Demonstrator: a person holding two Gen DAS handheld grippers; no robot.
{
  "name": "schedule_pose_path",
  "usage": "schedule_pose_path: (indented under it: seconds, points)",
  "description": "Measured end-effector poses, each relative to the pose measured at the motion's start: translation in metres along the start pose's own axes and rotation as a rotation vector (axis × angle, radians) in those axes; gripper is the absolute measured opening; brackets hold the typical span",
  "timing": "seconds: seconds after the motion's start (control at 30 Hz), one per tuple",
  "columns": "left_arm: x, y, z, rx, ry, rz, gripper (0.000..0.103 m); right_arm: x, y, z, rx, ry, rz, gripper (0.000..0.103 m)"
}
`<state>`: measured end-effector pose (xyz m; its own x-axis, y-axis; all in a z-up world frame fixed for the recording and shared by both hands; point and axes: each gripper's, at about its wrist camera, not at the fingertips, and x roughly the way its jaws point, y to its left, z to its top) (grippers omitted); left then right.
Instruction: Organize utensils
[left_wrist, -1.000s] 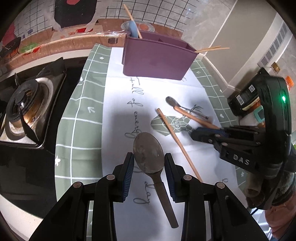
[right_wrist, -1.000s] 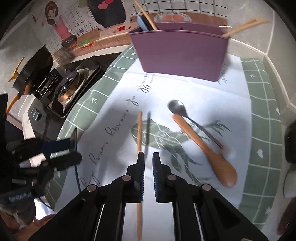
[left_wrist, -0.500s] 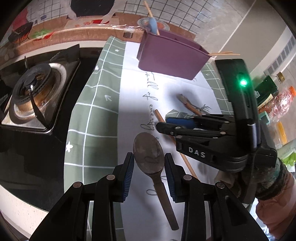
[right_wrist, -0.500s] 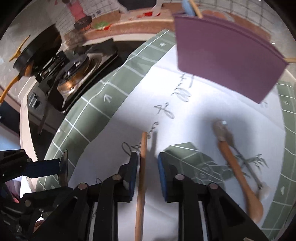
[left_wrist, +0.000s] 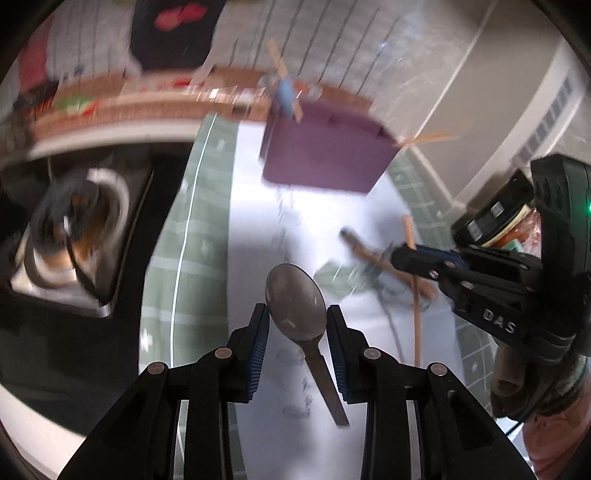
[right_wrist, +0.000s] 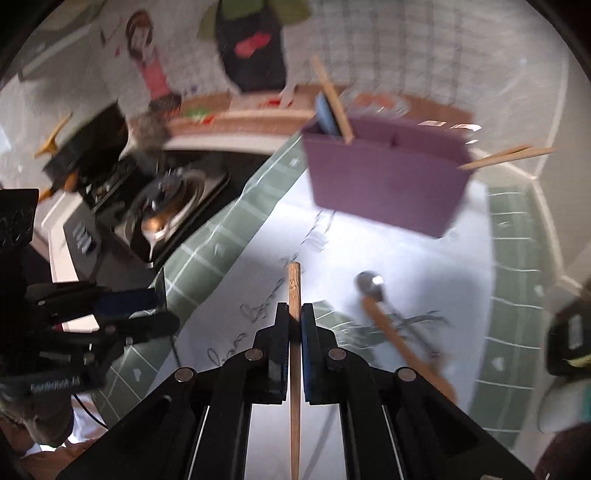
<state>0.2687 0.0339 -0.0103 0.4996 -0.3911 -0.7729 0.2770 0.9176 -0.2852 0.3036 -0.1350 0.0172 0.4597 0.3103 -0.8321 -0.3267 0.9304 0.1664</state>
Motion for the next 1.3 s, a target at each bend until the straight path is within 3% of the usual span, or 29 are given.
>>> schedule_pose_path:
  seconds: [0.37, 0.47, 0.7, 0.87, 0.93, 1.0, 1.2, 1.3]
  points:
    - [-0.057, -0.049, 0.084, 0.148, -0.231, -0.01, 0.022, -0.091, -0.023, 0.042, 0.015, -0.22, -0.086, 0.005]
    - [-0.061, -0.052, 0.096, 0.153, -0.255, -0.004, 0.012, -0.104, -0.029, 0.053, 0.014, -0.242, -0.098, 0.005]
    - [-0.061, -0.055, 0.096, 0.165, -0.264, 0.006, 0.009, -0.108, -0.032, 0.061, 0.007, -0.247, -0.104, 0.005]
    - [-0.035, -0.046, 0.092, 0.166, -0.174, 0.03, 0.012, -0.098, -0.036, 0.057, 0.021, -0.218, -0.088, 0.005]
    - [-0.016, -0.041, 0.092, 0.178, -0.123, 0.026, 0.022, -0.093, -0.041, 0.054, 0.039, -0.204, -0.083, 0.005]
    - [0.004, -0.04, 0.09, 0.197, -0.082, 0.021, 0.044, -0.088, -0.047, 0.052, 0.06, -0.188, -0.075, 0.005]
    - [0.073, -0.063, 0.084, 0.352, 0.069, -0.063, 0.047, -0.075, -0.071, 0.044, 0.123, -0.137, -0.054, 0.005]
    - [0.113, -0.078, 0.094, 0.378, 0.128, -0.036, 0.047, -0.071, -0.08, 0.041, 0.14, -0.119, -0.056, 0.005]
